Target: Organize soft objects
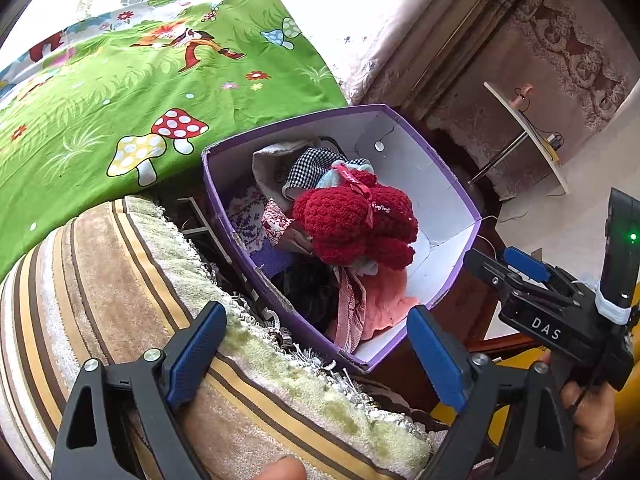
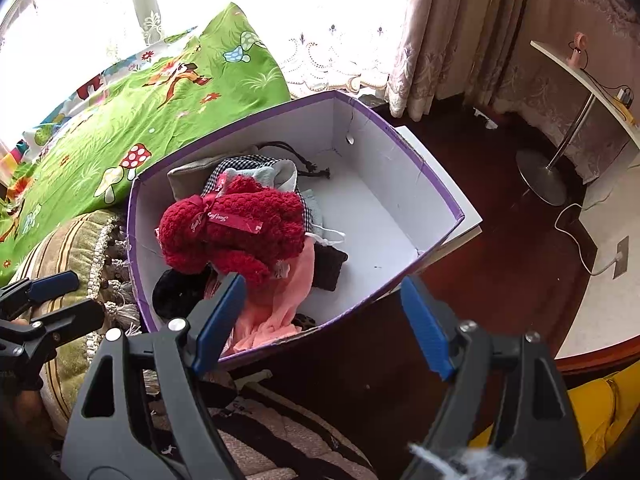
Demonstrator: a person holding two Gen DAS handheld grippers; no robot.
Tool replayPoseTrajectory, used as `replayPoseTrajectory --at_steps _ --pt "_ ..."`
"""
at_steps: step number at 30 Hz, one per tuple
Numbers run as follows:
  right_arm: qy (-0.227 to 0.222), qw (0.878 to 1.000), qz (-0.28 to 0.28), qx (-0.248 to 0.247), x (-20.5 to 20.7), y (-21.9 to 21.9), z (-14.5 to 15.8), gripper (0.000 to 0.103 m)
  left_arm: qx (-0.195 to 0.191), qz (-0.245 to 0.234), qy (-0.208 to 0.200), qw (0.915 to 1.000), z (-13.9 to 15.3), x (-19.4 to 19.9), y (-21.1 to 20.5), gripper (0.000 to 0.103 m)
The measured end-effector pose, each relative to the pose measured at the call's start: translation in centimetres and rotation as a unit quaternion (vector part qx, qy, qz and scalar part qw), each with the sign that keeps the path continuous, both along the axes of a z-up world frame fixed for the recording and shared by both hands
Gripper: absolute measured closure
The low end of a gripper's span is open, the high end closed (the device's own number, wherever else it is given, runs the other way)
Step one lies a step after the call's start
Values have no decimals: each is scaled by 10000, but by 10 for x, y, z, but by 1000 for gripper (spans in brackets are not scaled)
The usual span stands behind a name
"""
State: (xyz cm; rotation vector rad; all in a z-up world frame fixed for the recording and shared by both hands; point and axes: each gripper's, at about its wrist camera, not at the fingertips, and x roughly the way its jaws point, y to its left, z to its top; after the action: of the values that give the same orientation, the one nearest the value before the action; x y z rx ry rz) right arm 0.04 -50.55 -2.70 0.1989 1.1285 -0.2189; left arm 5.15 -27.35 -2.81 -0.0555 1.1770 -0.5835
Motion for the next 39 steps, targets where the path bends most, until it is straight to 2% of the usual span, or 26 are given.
replayPoseTrajectory --at_steps 39 --pt "7 10000 35 39 1 1 -2 21 -99 13 92 9999 -4 2 1 9"
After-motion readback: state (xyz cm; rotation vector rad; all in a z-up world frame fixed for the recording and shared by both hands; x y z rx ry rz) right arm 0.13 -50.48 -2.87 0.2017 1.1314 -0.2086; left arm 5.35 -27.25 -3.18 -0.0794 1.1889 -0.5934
